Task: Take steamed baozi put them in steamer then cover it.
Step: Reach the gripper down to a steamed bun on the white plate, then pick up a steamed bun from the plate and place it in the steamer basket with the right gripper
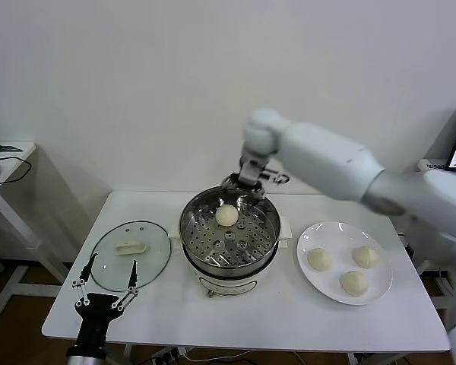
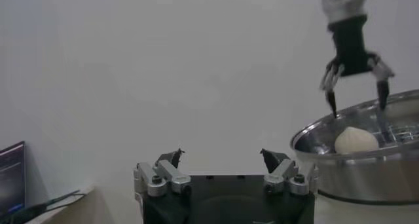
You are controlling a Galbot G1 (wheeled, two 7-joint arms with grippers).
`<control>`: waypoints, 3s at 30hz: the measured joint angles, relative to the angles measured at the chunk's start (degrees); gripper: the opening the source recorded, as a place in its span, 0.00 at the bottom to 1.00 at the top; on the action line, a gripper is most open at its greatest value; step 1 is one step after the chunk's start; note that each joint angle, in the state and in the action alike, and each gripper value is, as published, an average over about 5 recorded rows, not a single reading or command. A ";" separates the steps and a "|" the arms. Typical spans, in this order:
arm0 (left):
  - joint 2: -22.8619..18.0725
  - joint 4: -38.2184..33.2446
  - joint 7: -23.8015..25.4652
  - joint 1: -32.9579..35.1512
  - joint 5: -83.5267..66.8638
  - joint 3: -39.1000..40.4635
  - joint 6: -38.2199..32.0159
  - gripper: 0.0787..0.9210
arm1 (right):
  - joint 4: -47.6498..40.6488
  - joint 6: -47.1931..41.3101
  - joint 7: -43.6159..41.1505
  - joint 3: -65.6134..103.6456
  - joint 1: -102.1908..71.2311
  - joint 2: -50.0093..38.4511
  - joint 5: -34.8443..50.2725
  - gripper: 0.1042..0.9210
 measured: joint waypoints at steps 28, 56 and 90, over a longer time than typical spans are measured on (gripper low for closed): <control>-0.35 1.45 -0.64 -0.27 0.61 2.34 1.26 0.88 | 3.21 -18.34 11.40 -10.45 -12.95 -15.95 10.28 0.88; -0.45 1.06 -0.99 0.76 1.04 2.35 1.50 0.88 | 1.38 -19.87 17.08 -10.05 -17.66 -13.68 8.81 0.66; 0.86 -2.05 -1.16 -0.03 0.07 2.59 2.02 0.88 | 12.84 -23.79 2.56 -21.13 16.74 3.37 27.33 0.60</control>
